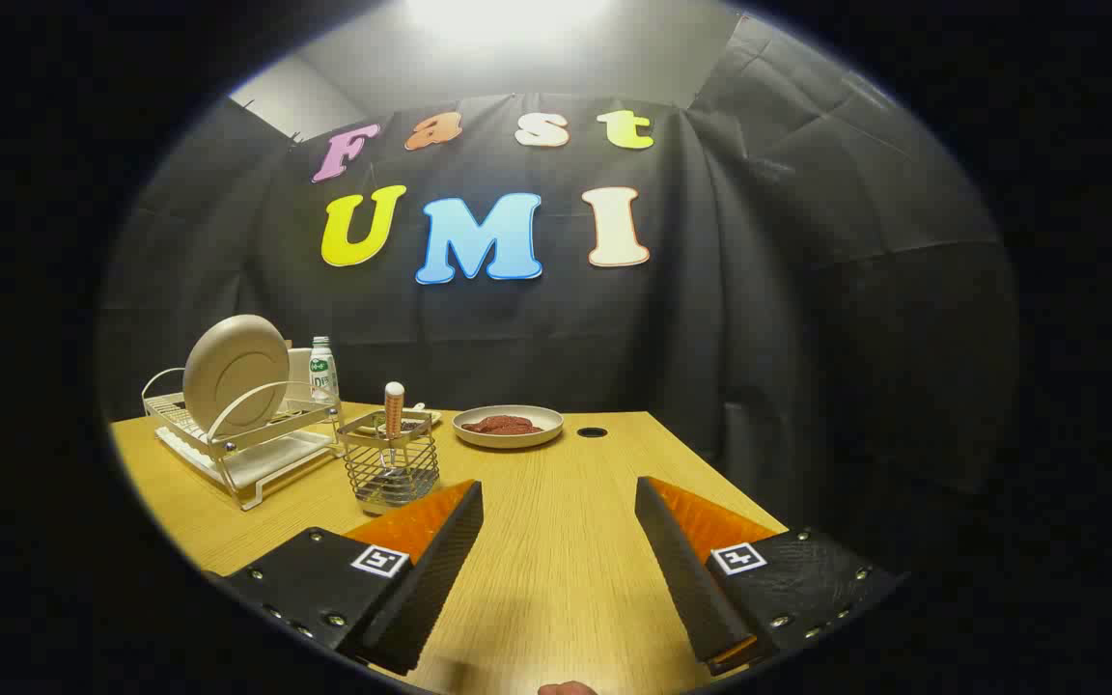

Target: Take the plate from the dish rack, then take the spoon from the basket and place it into the plate.

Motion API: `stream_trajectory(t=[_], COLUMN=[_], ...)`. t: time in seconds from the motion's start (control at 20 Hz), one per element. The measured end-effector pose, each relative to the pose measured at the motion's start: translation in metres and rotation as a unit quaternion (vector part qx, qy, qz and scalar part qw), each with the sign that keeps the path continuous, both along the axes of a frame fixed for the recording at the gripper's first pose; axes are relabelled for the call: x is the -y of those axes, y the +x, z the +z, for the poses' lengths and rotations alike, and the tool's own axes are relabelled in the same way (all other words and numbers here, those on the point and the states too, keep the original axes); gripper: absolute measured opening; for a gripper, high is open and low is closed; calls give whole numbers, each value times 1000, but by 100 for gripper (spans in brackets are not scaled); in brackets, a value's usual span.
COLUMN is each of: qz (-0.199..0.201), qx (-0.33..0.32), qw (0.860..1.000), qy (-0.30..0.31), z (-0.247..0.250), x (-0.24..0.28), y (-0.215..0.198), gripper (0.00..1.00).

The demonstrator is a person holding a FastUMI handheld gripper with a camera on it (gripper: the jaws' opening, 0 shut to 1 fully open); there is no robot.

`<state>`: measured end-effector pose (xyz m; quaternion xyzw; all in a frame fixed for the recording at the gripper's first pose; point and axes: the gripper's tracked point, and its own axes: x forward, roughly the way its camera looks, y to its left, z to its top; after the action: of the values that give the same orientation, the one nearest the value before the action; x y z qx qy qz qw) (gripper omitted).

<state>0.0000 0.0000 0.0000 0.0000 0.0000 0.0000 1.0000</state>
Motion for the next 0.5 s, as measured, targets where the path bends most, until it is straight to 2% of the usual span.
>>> stream_trajectory(t=[0.15, 0.35, 0.5], qz=[-2, -10, -19], qx=[-3, -14, 14], qw=[1000, 1000, 1000], qy=[0, 13, -1], z=[-1, 5, 51], x=[1, 8, 11], y=[8, 62, 85], gripper=[98, 98, 98])
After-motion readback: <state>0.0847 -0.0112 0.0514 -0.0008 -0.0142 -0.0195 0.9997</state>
